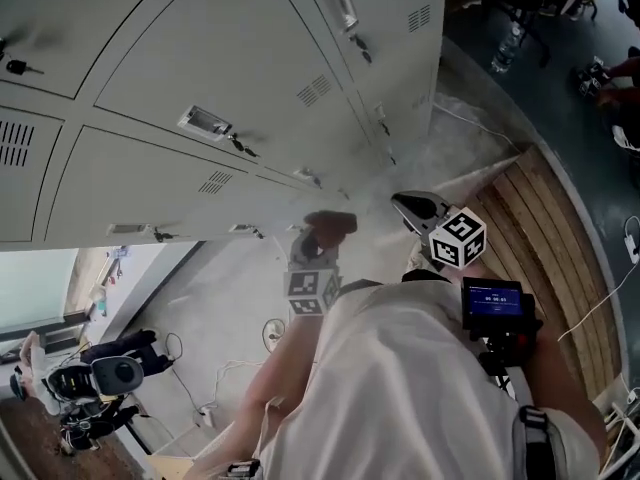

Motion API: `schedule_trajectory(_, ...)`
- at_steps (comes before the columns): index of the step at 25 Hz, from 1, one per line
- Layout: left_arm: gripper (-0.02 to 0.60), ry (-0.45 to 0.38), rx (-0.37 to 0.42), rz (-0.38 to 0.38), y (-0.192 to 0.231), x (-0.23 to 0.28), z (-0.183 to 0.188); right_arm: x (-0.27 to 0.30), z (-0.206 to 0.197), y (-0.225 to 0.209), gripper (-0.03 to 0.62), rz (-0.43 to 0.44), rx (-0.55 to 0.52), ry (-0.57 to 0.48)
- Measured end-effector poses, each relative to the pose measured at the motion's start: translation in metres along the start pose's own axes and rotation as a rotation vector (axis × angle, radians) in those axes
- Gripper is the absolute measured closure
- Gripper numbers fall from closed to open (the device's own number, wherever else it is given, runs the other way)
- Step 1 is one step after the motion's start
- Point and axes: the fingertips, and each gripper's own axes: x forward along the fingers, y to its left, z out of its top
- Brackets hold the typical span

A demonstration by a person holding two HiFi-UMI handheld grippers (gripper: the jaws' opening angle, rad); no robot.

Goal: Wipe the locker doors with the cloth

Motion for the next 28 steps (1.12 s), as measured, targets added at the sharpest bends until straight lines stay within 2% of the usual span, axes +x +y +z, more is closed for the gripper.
schedule_trajectory(8, 0.505, 0.081, -0.154, 0.130, 0.055, 0.022, -0.015, 0.035, 0.005, -0.019, 0.574, 0.031, 0.031, 0.048)
schedule_trajectory(12, 0.505, 0.076, -0.153, 0.185, 0.089, 0.036, -0.010, 0.053, 0.009, -0.013, 0.574, 0.029, 0.009, 0.064)
schedule_trajectory(20, 0.506, 0.052, -0.229, 0.348, 0.164, 0.058, 0.011, 0.080, 0.025, -0.010, 0.574, 0.020, -0.043, 0.079)
schedule_trajectory(24, 0.506, 0.067, -0.237, 0.415, 0.192, 0.071, 0.018, 0.103, 0.024, -0.014, 0.574, 0.062, -0.036, 0.103)
schedule_trajectory(28, 0.505, 0.106, -0.216, 0.463, 0.194, 0.074, 0.020, 0.118, 0.027, -0.011, 0.574, 0.132, -0.023, 0.129)
